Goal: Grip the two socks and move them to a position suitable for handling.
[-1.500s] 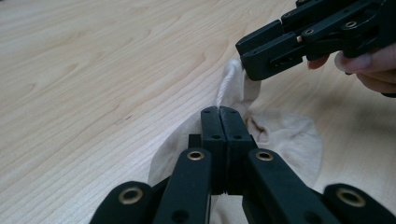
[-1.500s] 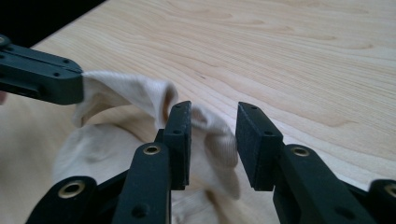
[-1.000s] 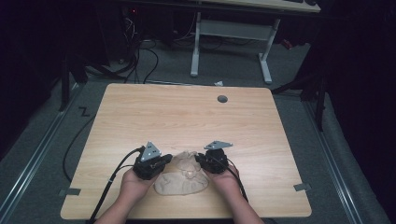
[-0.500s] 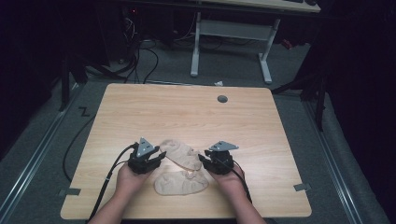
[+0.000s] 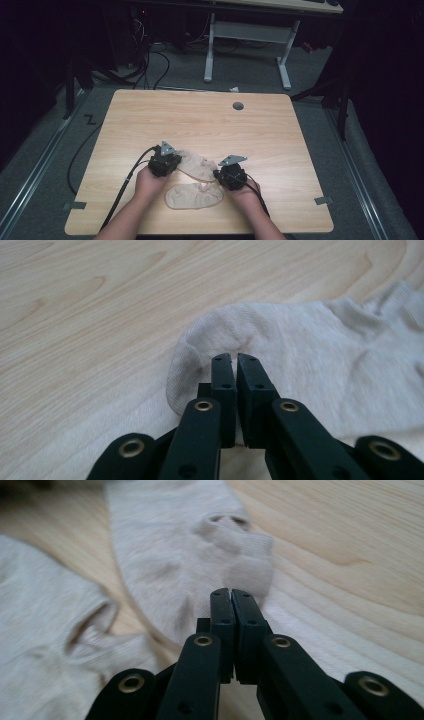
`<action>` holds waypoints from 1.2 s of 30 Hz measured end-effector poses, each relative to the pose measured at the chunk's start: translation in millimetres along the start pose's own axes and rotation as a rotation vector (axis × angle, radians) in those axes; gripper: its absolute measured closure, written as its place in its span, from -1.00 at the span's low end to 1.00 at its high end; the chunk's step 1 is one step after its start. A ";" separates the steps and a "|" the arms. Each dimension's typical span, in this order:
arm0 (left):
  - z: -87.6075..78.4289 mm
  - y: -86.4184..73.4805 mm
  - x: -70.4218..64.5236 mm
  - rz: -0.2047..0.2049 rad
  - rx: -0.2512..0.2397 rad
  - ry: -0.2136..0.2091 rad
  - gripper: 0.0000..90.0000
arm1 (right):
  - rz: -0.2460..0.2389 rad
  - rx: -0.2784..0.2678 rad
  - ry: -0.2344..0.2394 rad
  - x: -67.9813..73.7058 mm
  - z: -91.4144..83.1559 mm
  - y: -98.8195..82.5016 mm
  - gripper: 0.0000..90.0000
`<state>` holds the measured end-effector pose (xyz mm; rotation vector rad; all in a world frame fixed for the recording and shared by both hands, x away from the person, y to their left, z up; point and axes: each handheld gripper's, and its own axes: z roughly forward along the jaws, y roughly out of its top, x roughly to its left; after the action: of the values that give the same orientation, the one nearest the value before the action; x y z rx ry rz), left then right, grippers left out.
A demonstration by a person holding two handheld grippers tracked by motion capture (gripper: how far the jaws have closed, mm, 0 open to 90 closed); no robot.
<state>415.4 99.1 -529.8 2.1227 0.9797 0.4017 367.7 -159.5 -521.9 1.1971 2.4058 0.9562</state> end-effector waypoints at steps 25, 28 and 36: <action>-81.8 -55.4 -58.2 0.077 0.012 -0.111 0.77 | -0.024 -0.111 0.013 14.7 -44.6 -21.9 0.82; -71.8 -58.8 -62.4 0.024 0.012 -0.095 0.83 | -0.025 -0.098 0.017 16.7 -43.7 -24.3 0.82; -82.0 -57.2 -49.8 0.049 -0.014 -0.056 0.77 | 0.000 -0.078 0.059 20.4 -38.0 -24.9 0.60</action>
<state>308.2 127.1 -516.1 2.1376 0.8917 0.3704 320.7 -170.7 -509.9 1.1575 2.3896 1.0889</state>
